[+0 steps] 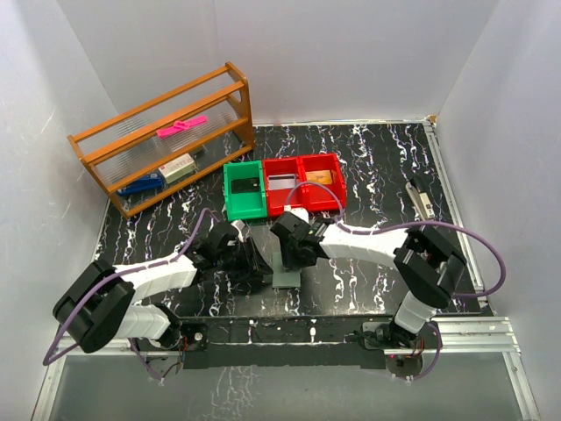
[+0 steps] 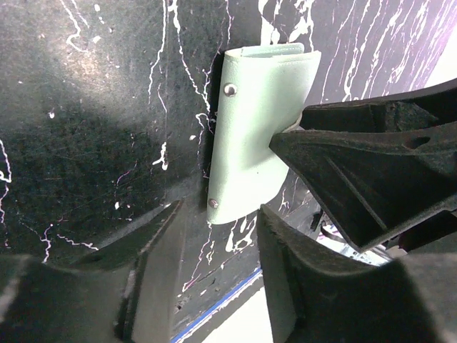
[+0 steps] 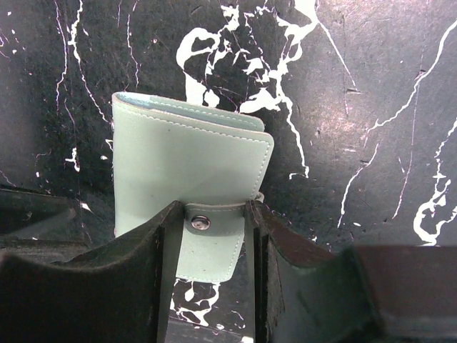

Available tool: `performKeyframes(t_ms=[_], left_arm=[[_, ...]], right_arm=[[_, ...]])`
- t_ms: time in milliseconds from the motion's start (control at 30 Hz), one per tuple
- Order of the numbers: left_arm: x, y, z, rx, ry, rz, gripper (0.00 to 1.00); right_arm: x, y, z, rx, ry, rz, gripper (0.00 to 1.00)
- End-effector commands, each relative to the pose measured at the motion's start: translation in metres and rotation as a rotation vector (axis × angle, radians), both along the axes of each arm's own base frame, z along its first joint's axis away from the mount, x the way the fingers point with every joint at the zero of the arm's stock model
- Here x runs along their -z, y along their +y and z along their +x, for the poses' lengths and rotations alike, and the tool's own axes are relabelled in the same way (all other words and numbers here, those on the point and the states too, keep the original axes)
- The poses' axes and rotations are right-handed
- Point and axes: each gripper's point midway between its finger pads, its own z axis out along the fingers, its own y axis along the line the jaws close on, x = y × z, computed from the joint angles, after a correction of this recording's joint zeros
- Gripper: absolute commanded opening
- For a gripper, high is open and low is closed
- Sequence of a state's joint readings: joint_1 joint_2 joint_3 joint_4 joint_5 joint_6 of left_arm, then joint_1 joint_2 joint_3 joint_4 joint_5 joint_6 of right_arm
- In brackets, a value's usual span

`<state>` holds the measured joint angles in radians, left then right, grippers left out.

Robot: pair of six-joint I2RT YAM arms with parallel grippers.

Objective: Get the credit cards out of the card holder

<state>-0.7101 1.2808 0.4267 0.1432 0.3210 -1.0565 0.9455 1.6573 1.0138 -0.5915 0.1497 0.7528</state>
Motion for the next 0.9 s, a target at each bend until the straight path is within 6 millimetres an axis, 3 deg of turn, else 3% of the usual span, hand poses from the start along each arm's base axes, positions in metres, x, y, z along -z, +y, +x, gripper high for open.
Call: performKeyframes(t_ms=[0,200,567,733,867], left_arm=[[-0.007,-0.001,0.001,0.013,-0.019,0.006,0.48],[-0.004,-0.011,0.003,0.056,-0.003,-0.005,0.57],[0.008,-0.027,0.000,0.116,0.063,-0.039,0.56],[0.008,-0.035,-0.002,0.141,0.071,-0.070,0.50],[0.009,-0.036,-0.002,0.148,0.071,-0.064,0.31]], right_arm=[[0.016,-0.010,0.000,0.029,-0.006,-0.032,0.36],[0.024,-0.007,-0.007,0.053,0.046,0.085,0.18],[0.017,-0.002,-0.008,0.080,0.104,0.372,0.07],[0.020,-0.003,-0.011,0.106,0.132,0.429,0.05],[0.018,0.000,-0.014,0.115,0.149,0.485,0.05]])
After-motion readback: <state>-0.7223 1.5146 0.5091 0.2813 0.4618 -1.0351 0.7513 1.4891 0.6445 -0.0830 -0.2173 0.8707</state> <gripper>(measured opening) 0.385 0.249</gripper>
